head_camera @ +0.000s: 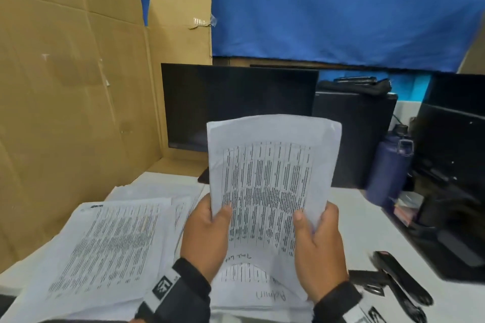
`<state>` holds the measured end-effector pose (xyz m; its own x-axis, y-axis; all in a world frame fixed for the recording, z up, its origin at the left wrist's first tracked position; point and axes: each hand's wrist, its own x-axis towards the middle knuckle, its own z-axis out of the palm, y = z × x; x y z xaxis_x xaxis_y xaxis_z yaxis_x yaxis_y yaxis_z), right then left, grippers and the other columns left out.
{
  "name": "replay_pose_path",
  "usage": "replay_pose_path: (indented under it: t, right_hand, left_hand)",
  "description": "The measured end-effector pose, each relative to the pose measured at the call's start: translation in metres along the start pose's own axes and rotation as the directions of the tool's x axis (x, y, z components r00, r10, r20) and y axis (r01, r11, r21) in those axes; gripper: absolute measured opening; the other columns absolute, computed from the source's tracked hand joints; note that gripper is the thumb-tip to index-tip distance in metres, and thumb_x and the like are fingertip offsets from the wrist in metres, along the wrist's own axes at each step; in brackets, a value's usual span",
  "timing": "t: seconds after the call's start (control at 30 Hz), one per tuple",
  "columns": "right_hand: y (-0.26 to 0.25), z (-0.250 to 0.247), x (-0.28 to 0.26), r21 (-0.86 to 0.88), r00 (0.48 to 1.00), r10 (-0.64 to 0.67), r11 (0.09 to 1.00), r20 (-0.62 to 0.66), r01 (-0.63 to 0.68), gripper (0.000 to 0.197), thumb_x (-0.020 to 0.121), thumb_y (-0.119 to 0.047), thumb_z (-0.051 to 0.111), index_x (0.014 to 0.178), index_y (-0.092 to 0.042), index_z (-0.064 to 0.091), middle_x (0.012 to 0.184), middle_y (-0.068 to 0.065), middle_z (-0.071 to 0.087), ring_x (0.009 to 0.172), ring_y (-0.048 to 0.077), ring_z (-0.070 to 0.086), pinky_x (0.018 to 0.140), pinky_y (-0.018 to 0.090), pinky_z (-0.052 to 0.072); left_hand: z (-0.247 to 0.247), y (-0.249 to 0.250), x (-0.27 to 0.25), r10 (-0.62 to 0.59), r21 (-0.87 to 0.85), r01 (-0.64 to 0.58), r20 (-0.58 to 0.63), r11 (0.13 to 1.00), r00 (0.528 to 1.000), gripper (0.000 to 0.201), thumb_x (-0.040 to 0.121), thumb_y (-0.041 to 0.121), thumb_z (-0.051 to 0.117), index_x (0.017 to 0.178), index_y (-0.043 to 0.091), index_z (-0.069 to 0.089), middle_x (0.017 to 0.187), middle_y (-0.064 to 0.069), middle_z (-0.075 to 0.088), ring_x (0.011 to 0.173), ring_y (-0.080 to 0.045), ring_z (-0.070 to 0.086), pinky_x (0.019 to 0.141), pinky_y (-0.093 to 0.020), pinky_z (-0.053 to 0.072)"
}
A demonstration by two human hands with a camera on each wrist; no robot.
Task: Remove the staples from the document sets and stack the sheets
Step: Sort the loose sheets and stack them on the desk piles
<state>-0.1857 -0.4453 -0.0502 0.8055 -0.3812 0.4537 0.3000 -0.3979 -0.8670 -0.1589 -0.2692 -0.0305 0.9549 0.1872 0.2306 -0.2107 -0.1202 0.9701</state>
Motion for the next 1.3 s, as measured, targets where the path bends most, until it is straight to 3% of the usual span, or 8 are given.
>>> replay_pose_path:
  t: [0.1,0.27,0.37,0.5,0.57,0.7,0.93,1.3]
  right_hand:
    - [-0.001,-0.004,0.0,-0.016,1.0,0.001,1.0,0.021,0.0,0.026,0.098,-0.032,0.055,0.12,-0.033,0.041,0.11,-0.025,0.062,0.098,-0.015,0.058,0.085,0.026,0.049]
    - [-0.024,-0.013,0.023,-0.034,0.994,-0.104,0.994,-0.03,0.103,0.034,0.097,-0.025,0.057,0.127,-0.03,0.041,0.11,-0.025,0.062,0.097,-0.008,0.061,0.078,0.02,0.048]
    - [-0.046,-0.022,0.041,-0.015,0.988,-0.134,0.991,-0.072,0.133,0.025,0.098,-0.025,0.056,0.118,-0.027,0.042,0.099,-0.018,0.062,0.084,-0.005,0.061,0.068,0.024,0.048]
    - [-0.068,-0.03,0.07,0.052,0.982,-0.139,0.988,-0.128,0.146,0.015,0.1,-0.022,0.054,0.112,-0.022,0.045,0.096,-0.018,0.058,0.08,-0.014,0.057,0.066,0.012,0.042]
    - [-0.075,-0.03,0.081,0.087,0.985,-0.11,0.989,-0.133,0.123,0.008,0.101,-0.027,0.051,0.107,-0.022,0.049,0.096,-0.015,0.059,0.084,-0.006,0.058,0.073,0.023,0.046]
    - [-0.08,-0.024,0.088,0.098,0.986,-0.096,0.989,-0.137,0.11,0.037,0.098,-0.045,0.04,0.095,-0.012,0.057,0.096,0.008,0.064,0.087,0.02,0.06,0.084,0.045,0.05]
    - [-0.082,-0.018,0.088,0.089,0.985,-0.077,0.992,-0.157,0.091,0.049,0.102,-0.046,0.034,0.097,-0.003,0.057,0.1,0.018,0.064,0.095,0.033,0.06,0.086,0.047,0.05]
    - [-0.079,-0.028,0.095,0.102,0.994,-0.047,0.993,-0.103,0.057,0.042,0.101,-0.041,0.04,0.092,-0.005,0.059,0.095,0.017,0.065,0.083,0.023,0.06,0.079,0.043,0.051]
  left_hand:
    - [-0.005,-0.003,0.001,0.031,-0.046,-0.031,-0.01,0.998,0.999,0.026,0.103,0.017,0.053,0.117,0.037,0.062,0.104,0.022,0.074,0.101,-0.005,0.069,0.089,-0.035,0.054]
    - [-0.005,0.008,0.008,0.141,-0.071,-0.141,-0.012,0.987,0.99,0.027,0.106,0.015,0.047,0.121,0.033,0.06,0.11,0.025,0.072,0.103,0.003,0.067,0.087,-0.025,0.049]
    - [-0.004,0.024,0.014,0.158,-0.106,-0.158,-0.004,0.982,0.987,0.023,0.106,0.021,0.048,0.119,0.035,0.061,0.11,0.021,0.074,0.105,-0.002,0.068,0.088,-0.03,0.052]
    - [-0.007,0.042,0.026,0.19,-0.115,-0.189,-0.001,0.975,0.982,0.027,0.097,0.04,0.045,0.115,0.037,0.065,0.113,0.012,0.076,0.109,-0.013,0.071,0.099,-0.049,0.055]
    - [-0.008,0.046,0.032,0.177,-0.114,-0.176,0.0,0.978,0.984,0.03,0.095,0.039,0.045,0.11,0.034,0.07,0.111,0.009,0.078,0.108,-0.018,0.072,0.1,-0.054,0.054]
    - [-0.009,0.048,0.039,0.099,-0.176,-0.101,-0.019,0.979,0.995,0.03,0.104,0.02,0.047,0.103,0.032,0.074,0.109,0.009,0.079,0.108,-0.018,0.073,0.104,-0.053,0.053]
    - [-0.011,0.047,0.035,0.119,-0.151,-0.116,0.014,0.982,0.993,0.027,0.109,0.03,0.044,0.115,0.032,0.071,0.114,0.011,0.078,0.112,-0.014,0.071,0.105,-0.05,0.052]
    - [-0.014,0.049,0.035,0.125,-0.19,-0.121,0.011,0.974,0.992,0.03,0.109,0.027,0.045,0.108,0.026,0.075,0.109,0.005,0.08,0.108,-0.018,0.074,0.101,-0.053,0.055]
